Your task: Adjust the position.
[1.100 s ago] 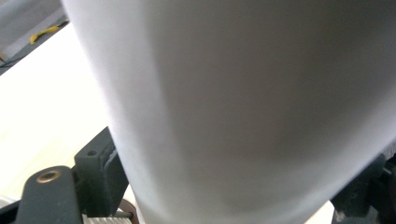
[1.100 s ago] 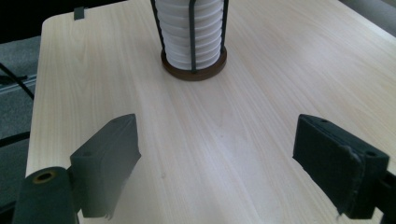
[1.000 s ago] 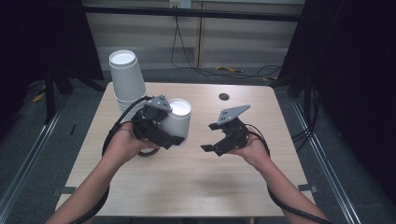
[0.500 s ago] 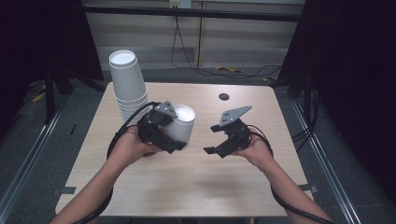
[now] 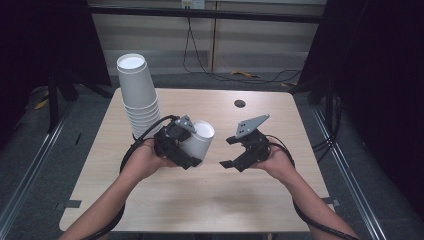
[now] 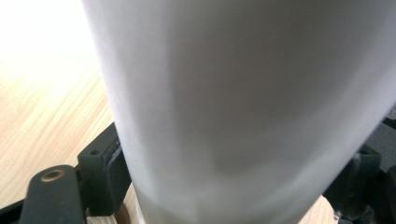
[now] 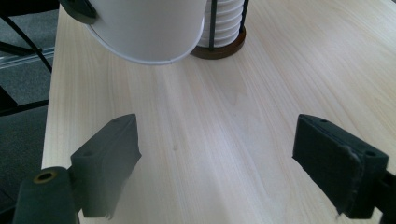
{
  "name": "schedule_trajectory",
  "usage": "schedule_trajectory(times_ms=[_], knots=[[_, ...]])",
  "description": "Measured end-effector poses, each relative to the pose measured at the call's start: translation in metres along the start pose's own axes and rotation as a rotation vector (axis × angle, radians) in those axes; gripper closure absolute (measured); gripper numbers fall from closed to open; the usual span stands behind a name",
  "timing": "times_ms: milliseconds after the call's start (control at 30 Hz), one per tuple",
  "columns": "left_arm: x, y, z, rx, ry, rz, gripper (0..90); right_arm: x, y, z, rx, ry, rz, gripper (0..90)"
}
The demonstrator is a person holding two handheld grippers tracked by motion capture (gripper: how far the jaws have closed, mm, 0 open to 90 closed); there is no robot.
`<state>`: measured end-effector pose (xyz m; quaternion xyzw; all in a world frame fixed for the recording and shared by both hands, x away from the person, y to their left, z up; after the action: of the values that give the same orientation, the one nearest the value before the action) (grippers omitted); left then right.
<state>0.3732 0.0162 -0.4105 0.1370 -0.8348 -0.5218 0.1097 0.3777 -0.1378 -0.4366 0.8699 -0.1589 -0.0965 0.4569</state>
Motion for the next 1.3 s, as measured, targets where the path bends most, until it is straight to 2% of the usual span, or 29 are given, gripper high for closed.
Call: schedule_trajectory(times_ms=[533, 733, 1000, 1167, 1233, 1300], knots=[[0.004, -0.02, 0.004, -0.077, -0.029, -0.006, 17.8, -0.007, 0.004, 0.001, -0.032, 0.047, -0.031, 14.2], [0.006, -0.027, 0.002, -0.089, -0.037, 0.001, 17.8, -0.009, 0.007, 0.0, -0.041, 0.064, -0.042, 14.2], [0.008, -0.034, 0.001, -0.108, -0.05, 0.005, 17.8, -0.011, 0.009, 0.0, -0.053, 0.058, -0.06, 14.2], [0.009, -0.037, 0.0, -0.108, -0.041, 0.01, 17.8, -0.011, 0.011, -0.001, -0.054, 0.057, -0.059, 14.0], [0.009, -0.038, 0.0, -0.115, -0.062, 0.008, 17.8, -0.011, 0.011, 0.0, -0.064, 0.05, -0.065, 14.1], [0.01, -0.039, 0.0, -0.117, -0.052, 0.011, 17.8, -0.012, 0.012, 0.0, -0.057, 0.049, -0.076, 14.6]])
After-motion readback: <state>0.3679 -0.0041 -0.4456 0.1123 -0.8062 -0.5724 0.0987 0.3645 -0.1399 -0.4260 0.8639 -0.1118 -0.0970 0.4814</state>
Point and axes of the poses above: each handheld gripper's, and its own axes: y roughly backward along the jaws, z roughly out of its underside, x roughly to its right, the point moved 8 cm from there along -y, roughly forward along the jaws, and after that the axes turned 12 degrees about -x, right-handed, at the moved point
